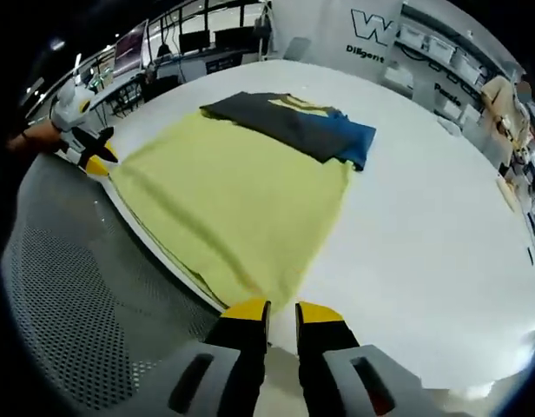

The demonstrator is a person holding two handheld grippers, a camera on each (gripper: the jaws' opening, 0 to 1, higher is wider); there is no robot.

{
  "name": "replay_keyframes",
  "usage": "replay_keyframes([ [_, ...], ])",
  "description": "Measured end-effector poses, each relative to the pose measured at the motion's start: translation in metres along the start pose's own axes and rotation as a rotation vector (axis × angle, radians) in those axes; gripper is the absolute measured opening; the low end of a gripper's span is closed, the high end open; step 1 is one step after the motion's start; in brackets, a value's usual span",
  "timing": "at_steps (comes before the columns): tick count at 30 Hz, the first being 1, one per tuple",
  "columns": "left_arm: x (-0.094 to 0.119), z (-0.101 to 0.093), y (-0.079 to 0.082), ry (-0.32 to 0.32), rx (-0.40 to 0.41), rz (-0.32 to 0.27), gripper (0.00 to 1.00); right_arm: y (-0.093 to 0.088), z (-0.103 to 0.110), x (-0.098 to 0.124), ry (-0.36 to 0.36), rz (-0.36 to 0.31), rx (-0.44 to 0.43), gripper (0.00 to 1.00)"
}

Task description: Fold the garment on the visible template until the final outline fits inside the template.

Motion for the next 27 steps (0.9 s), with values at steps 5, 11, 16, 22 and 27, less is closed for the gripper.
replay_keyframes([
  [5, -0.001, 0.001, -0.001, -0.011, 0.008, -0.005, 0.31, -0.005, 0.001, -0.003, 0.045, 0.037, -0.039, 0.09],
  [11, -0.001, 0.000, -0.001, -0.012, 0.006, -0.004, 0.30, -0.002, 0.003, -0.008, 0.112, 0.046, -0.169, 0.10],
  [16, 0.000, 0.000, -0.001, -0.008, 0.002, -0.004, 0.29, -0.004, -0.001, -0.015, 0.035, 0.102, -0.098, 0.11],
  [22, 0.000, 0.001, -0.001, -0.005, 0.002, 0.001, 0.29, -0.007, 0.002, -0.019, 0.091, 0.119, -0.136, 0.00],
  [27, 0.000, 0.001, -0.002, -0.004, 0.004, 0.010, 0.31, -0.010, -0.001, -0.021, 0.074, 0.136, -0.106, 0.00],
])
Point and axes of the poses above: the point that each gripper's makers call its tool centre point, and the gripper's own axes: x roughly backward along the fingers, z roughly to its left, y roughly out of its top, the point moved 10 cm from there along x, roughly backward along the fingers, and after that the axes turned 11 degrees about -y, right-handed, at the moved point
